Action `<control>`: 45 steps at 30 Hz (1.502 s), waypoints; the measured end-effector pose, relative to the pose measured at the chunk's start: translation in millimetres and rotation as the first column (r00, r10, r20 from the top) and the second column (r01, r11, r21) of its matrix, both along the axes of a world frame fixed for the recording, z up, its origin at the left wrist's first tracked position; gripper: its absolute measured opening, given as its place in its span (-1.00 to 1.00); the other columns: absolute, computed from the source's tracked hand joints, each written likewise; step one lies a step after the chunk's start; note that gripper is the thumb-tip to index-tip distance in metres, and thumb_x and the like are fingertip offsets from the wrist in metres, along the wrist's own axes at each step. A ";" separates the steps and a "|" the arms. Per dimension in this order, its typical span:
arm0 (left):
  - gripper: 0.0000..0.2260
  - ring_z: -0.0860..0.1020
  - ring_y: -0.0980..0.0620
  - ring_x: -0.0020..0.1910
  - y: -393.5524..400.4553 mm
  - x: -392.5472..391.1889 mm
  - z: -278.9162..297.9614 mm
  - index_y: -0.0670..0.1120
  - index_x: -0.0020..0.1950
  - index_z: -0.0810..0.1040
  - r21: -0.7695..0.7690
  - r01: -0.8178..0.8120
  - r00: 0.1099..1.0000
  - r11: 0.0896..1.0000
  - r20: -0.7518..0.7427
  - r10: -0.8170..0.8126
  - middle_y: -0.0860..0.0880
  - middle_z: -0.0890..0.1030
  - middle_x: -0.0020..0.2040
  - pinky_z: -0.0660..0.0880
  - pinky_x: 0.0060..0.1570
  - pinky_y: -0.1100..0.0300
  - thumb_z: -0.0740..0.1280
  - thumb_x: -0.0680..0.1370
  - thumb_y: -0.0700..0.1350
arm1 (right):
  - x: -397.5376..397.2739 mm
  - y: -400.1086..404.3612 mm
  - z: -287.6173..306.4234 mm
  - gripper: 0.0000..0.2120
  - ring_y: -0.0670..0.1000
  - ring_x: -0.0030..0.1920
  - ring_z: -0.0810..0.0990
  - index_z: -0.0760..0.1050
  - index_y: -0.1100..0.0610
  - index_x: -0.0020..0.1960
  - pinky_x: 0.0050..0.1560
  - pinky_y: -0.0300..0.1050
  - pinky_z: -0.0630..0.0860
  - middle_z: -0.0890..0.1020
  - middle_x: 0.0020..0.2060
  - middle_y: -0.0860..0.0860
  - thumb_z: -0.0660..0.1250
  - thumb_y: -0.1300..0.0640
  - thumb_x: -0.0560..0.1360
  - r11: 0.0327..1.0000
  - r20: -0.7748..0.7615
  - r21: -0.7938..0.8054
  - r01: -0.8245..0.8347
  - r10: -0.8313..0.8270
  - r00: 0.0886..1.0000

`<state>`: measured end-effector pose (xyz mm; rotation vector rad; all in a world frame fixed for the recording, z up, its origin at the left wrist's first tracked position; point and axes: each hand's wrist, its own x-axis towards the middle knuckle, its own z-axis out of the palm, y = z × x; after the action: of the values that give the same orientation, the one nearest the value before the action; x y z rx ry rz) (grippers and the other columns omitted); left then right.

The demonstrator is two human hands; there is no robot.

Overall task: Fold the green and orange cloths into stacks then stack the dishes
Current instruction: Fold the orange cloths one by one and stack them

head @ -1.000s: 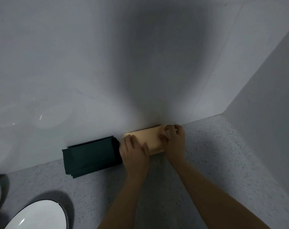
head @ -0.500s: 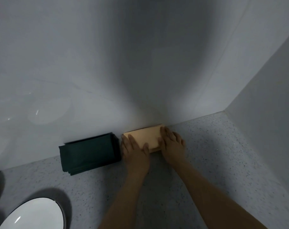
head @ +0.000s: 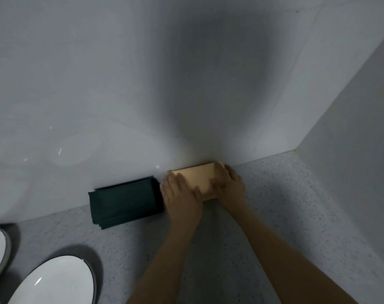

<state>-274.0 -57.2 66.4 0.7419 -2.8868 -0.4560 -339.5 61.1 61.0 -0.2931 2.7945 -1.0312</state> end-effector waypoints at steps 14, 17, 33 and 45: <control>-0.31 0.35 -0.32 0.38 8.0 14.2 -8.6 -0.26 0.42 0.36 -0.140 0.035 0.993 0.990 -0.107 -0.050 -0.35 0.33 0.41 0.13 0.38 -0.23 0.49 0.37 -0.06 | 22.9 2.3 5.1 -0.34 0.33 0.32 0.32 0.26 0.00 0.47 0.25 0.21 0.34 0.20 0.47 0.20 0.12 -0.24 0.44 0.999 -0.106 -0.034 -0.007 0.003 0.994; -0.29 0.36 -0.34 0.36 5.1 12.8 -15.3 -0.26 0.40 0.39 -0.156 0.074 0.993 0.985 -0.084 -0.087 -0.35 0.34 0.40 0.25 0.32 -0.29 0.52 0.33 -0.05 | 25.2 5.5 -2.9 -0.37 0.37 0.18 0.48 0.29 0.05 0.43 0.09 0.21 0.47 0.37 0.37 0.25 0.20 -0.14 0.40 0.994 -0.150 0.057 -0.091 0.098 0.984; -0.31 0.33 -0.38 0.37 1.1 9.4 -33.0 -0.25 0.42 0.37 -0.116 0.046 0.996 0.992 -0.065 -0.054 -0.40 0.31 0.40 0.29 0.26 -0.27 0.51 0.36 -0.07 | -9.5 11.6 -20.7 -0.31 0.24 0.44 0.11 -0.04 0.06 0.54 0.34 0.13 0.30 -0.06 0.54 0.02 0.28 0.13 0.54 0.929 -0.010 0.232 -0.290 0.300 0.954; -0.26 0.32 -0.30 0.40 13.0 13.8 -2.0 -0.20 0.42 0.37 -0.137 0.055 0.998 0.989 0.012 -0.054 -0.34 0.34 0.40 0.22 0.32 -0.31 0.53 0.30 -0.04 | 11.3 15.5 -9.8 -0.33 0.31 0.24 0.48 0.14 0.00 0.46 0.13 0.25 0.50 0.41 0.37 0.19 0.18 -0.16 0.40 0.965 -0.269 0.183 -0.189 0.234 0.934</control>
<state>-260.2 -44.1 64.4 0.6469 -2.9160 -0.2575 -328.2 76.6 51.3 -0.7643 2.9867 -0.7717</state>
